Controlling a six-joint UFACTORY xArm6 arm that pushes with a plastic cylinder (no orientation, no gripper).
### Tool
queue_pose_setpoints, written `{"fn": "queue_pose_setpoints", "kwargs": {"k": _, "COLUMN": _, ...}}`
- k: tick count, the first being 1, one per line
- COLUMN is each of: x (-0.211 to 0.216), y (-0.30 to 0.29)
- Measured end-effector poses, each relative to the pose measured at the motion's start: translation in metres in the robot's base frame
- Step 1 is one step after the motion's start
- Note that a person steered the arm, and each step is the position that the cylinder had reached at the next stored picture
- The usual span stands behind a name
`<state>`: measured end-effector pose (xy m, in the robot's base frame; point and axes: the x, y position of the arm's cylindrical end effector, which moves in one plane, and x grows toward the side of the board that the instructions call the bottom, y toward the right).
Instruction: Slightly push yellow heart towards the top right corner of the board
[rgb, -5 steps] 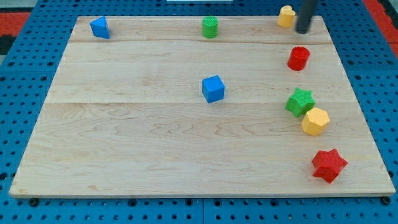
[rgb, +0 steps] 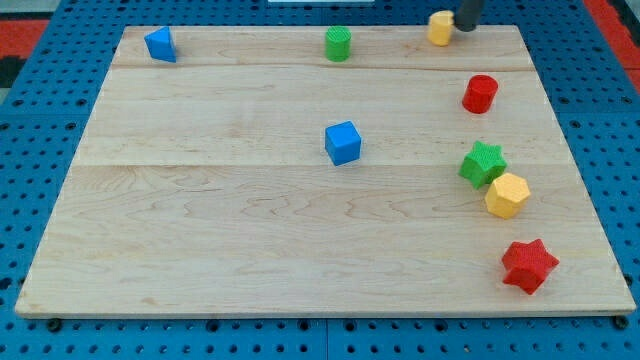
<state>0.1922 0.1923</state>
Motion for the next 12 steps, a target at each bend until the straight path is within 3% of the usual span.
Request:
{"fn": "queue_pose_setpoints", "kwargs": {"k": 1, "x": 0.013, "y": -0.011}}
{"fn": "queue_pose_setpoints", "kwargs": {"k": 3, "x": 0.138, "y": -0.076}}
{"fn": "queue_pose_setpoints", "kwargs": {"k": 4, "x": 0.091, "y": -0.119}}
{"fn": "queue_pose_setpoints", "kwargs": {"k": 5, "x": 0.013, "y": -0.1}}
{"fn": "queue_pose_setpoints", "kwargs": {"k": 6, "x": 0.0, "y": -0.098}}
{"fn": "queue_pose_setpoints", "kwargs": {"k": 11, "x": -0.001, "y": -0.041}}
{"fn": "queue_pose_setpoints", "kwargs": {"k": 12, "x": 0.029, "y": -0.063}}
